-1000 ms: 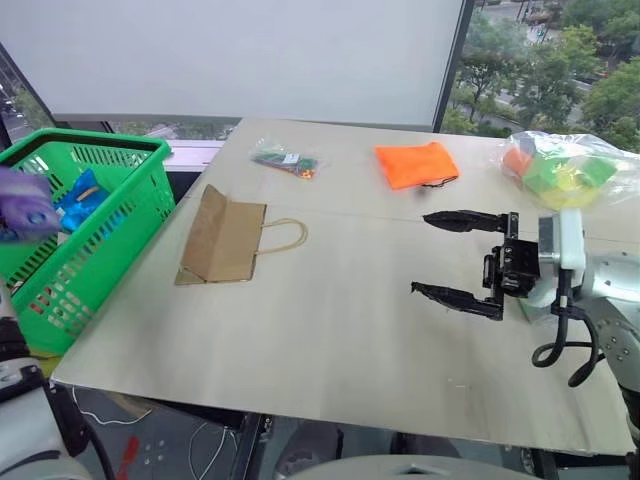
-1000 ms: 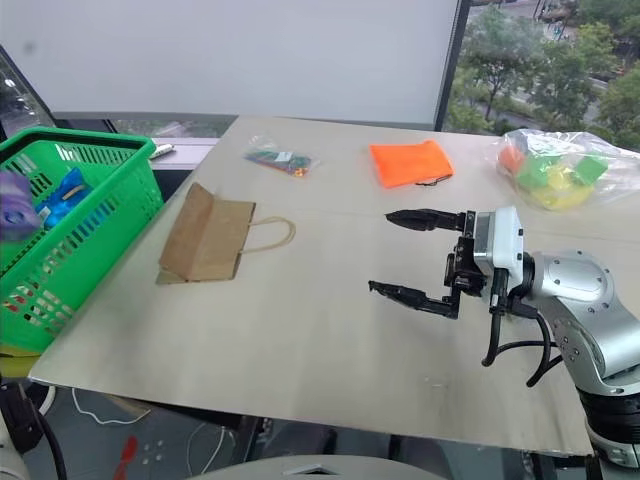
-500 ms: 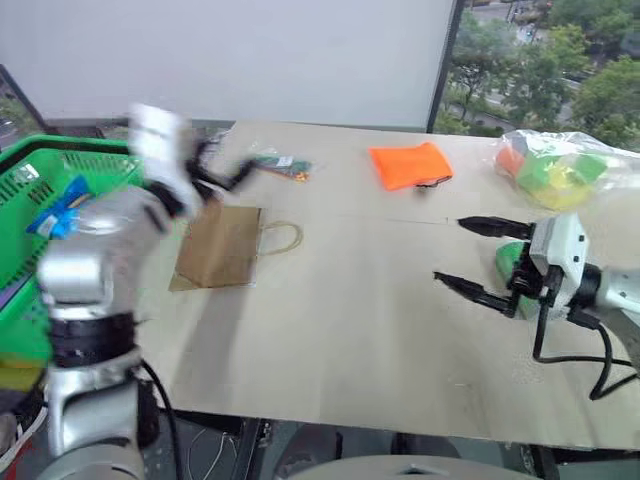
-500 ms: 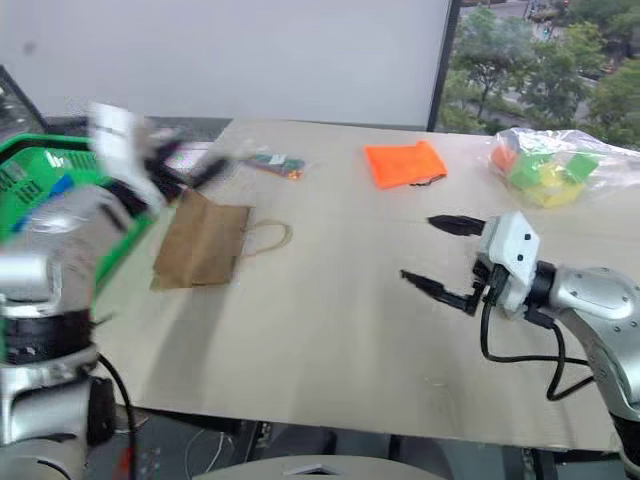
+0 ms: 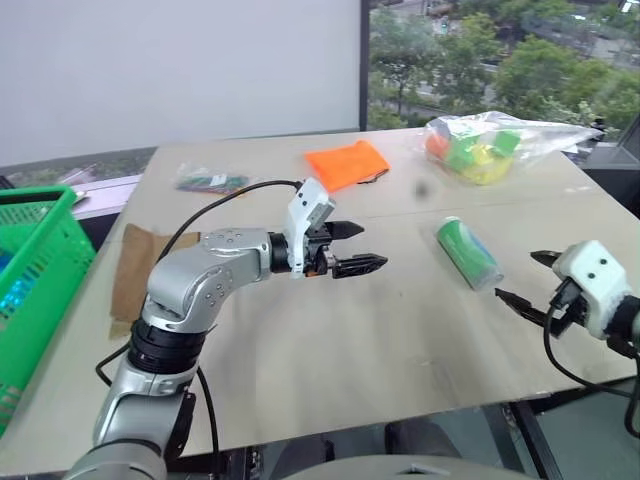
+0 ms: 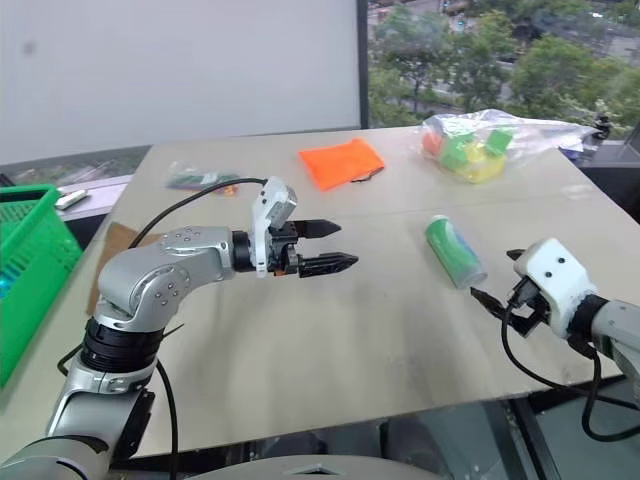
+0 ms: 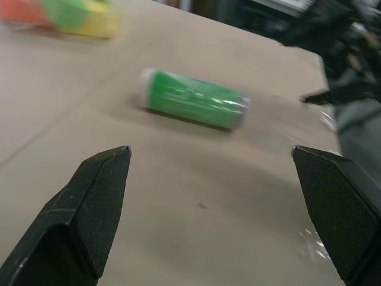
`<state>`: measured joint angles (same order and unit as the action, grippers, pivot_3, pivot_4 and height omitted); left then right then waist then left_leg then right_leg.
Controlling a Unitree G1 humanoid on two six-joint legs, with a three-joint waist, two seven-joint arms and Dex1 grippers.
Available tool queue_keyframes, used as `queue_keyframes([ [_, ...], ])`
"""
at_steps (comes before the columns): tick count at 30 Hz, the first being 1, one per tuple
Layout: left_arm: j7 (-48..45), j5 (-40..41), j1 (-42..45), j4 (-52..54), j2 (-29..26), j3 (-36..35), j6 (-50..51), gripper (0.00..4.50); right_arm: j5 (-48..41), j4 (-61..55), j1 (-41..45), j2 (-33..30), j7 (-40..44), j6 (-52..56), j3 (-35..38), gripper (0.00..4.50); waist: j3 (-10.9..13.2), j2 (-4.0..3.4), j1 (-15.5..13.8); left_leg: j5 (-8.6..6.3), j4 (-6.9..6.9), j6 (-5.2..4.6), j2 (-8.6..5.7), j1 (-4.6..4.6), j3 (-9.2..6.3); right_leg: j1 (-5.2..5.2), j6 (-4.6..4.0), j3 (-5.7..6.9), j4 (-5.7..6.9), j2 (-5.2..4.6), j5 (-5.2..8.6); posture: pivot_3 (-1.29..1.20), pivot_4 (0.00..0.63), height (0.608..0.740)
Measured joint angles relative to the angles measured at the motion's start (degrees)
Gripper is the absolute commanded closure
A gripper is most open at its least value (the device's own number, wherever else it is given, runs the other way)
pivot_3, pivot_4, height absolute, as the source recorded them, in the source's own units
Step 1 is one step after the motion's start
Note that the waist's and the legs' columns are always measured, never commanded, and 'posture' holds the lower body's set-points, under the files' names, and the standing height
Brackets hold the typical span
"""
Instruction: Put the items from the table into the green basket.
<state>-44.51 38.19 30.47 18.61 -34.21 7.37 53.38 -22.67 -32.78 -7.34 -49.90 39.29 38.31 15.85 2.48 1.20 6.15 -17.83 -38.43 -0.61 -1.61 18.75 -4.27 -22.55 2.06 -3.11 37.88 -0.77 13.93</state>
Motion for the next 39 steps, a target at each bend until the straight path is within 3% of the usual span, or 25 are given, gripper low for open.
queue_keyframes([
  [4,-0.8,-1.0,-1.6,2.9,-1.6,0.0,-1.6,0.05,0.0,8.0,10.8,5.0,-2.7,6.8,-8.4,0.00,0.1,-0.05,1.4,0.00,0.06,0.00,0.24,-0.11,0.10,0.02,-0.01,-0.24,0.01,0.16,-0.03,-0.10,0.012,0.740],
  [9,-1.3,-1.2,-4.5,7.1,-3.0,-0.3,-2.8,0.05,2.2,18.7,20.9,9.5,-7.6,13.7,-13.1,0.00,0.1,-0.14,-0.5,0.01,0.03,0.01,0.24,0.10,-0.12,-0.44,-0.26,-0.31,0.00,0.08,-0.18,-0.04,0.008,0.740],
  [12,-0.9,-1.0,-6.7,9.3,-4.0,-1.3,-2.9,0.00,4.5,25.0,25.2,10.0,-9.0,15.3,-15.2,1.25,0.1,-0.14,-2.1,0.00,0.06,0.02,0.19,0.15,-0.13,-0.50,-0.25,-0.25,-0.02,-0.07,-0.17,-0.01,0.005,0.740],
  [13,-0.6,-1.0,-7.3,9.7,-4.3,-1.8,-2.9,0.00,5.4,26.2,26.0,9.9,-9.3,15.3,-15.6,1.85,0.1,-0.14,-2.7,0.00,0.07,0.01,0.17,0.19,-0.14,-0.50,-0.25,-0.22,-0.06,-0.12,-0.17,-0.01,0.003,0.740],
  [18,1.8,-0.1,-8.8,10.2,-3.7,-3.6,-2.4,0.00,7.7,27.1,28.0,9.4,-8.6,12.7,-16.7,4.01,0.0,-0.01,-3.7,-0.01,0.03,0.00,0.16,0.08,0.01,-0.41,-0.22,-0.11,-0.08,-0.12,-0.18,0.01,0.000,0.740],
  [19,2.6,0.8,-9.1,10.2,-3.0,-4.6,-1.5,0.00,8.1,27.0,27.8,9.4,-8.2,11.5,-16.9,4.41,0.0,-0.01,-3.9,-0.01,0.01,-0.01,0.15,0.05,-0.01,-0.39,-0.21,-0.07,-0.07,-0.11,-0.19,0.01,0.000,0.740],
  [20,3.8,2.7,-9.1,10.2,-1.7,-6.0,0.0,0.00,8.0,26.8,27.2,9.4,-7.5,10.3,-16.8,4.47,0.0,-0.01,-4.0,-0.01,0.01,-0.01,0.15,0.05,-0.05,-0.37,-0.20,-0.03,-0.06,-0.11,-0.19,0.01,0.000,0.740],
  [25,12.6,18.8,-9.2,6.8,6.1,-15.2,12.4,0.00,-2.2,17.6,22.3,11.7,1.4,7.6,-12.8,4.47,0.0,-0.11,-4.3,-0.01,-0.01,-0.01,0.20,0.11,-0.32,-0.38,-0.19,0.10,0.02,-0.11,-0.19,0.00,0.000,0.740],
  [28,16.5,23.3,-10.2,7.2,7.9,-15.9,15.5,0.00,-0.4,13.7,22.4,10.4,-0.6,6.7,-13.1,4.47,0.0,-0.09,-4.2,0.00,0.00,0.01,0.17,0.11,-0.33,-0.38,-0.20,0.11,-0.01,-0.15,-0.20,0.00,0.000,0.740],
  [33,19.9,24.5,-11.4,7.8,7.6,-15.9,16.2,0.00,4.7,18.5,22.7,7.4,-4.9,8.6,-13.1,2.71,0.0,-0.13,-5.0,0.01,0.00,0.03,0.07,0.11,-0.27,-0.39,-0.23,0.08,-0.02,-0.17,-0.19,0.00,0.000,0.740],
  [38,20.5,25.1,-11.4,8.1,6.3,-15.7,16.2,0.00,5.4,18.9,24.3,7.5,-5.2,14.1,-15.0,0.20,0.0,-0.15,-5.2,0.02,0.02,0.04,0.11,0.10,-0.26,-0.39,-0.25,0.08,-0.01,-0.11,-0.18,0.01,0.000,0.740],
  [39,20.3,25.1,-11.5,8.6,5.5,-15.6,16.2,0.00,5.6,19.7,24.6,8.2,-5.7,15.1,-15.7,0.10,0.0,-0.15,-5.2,0.02,0.02,0.04,0.11,0.10,-0.26,-0.39,-0.25,0.08,-0.02,-0.11,-0.18,0.02,0.000,0.740],
])
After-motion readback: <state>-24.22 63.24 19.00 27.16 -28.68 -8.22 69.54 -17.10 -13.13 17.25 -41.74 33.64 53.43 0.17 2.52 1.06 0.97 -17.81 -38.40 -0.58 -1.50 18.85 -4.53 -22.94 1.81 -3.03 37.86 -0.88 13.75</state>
